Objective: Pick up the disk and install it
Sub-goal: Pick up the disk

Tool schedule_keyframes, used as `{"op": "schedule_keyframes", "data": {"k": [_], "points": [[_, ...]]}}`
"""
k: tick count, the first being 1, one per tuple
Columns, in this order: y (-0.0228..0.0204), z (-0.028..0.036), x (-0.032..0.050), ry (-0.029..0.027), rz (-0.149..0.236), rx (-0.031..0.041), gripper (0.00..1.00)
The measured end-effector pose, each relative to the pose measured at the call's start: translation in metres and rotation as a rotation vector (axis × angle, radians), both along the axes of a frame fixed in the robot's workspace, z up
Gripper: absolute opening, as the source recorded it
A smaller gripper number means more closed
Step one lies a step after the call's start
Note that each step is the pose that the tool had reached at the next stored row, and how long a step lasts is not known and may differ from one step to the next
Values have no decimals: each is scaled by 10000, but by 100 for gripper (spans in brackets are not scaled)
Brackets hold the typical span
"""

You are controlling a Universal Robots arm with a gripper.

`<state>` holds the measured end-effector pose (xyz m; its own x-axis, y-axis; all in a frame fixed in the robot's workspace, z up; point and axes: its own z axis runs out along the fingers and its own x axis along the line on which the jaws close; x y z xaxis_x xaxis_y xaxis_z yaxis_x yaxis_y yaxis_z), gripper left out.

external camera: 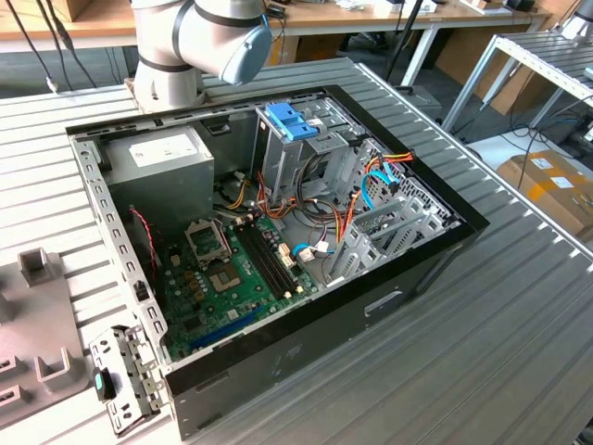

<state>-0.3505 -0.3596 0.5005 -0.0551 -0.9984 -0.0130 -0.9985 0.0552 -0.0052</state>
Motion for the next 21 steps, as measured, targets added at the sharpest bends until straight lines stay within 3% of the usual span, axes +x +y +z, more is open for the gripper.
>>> {"op": "schedule_keyframes", "data": {"k": [13,18,21], "points": [[0,0,269,-1,-1,1,35],[0,-1,568,0,0,0,35],[1,-1,649,1,-1,0,35]]}}
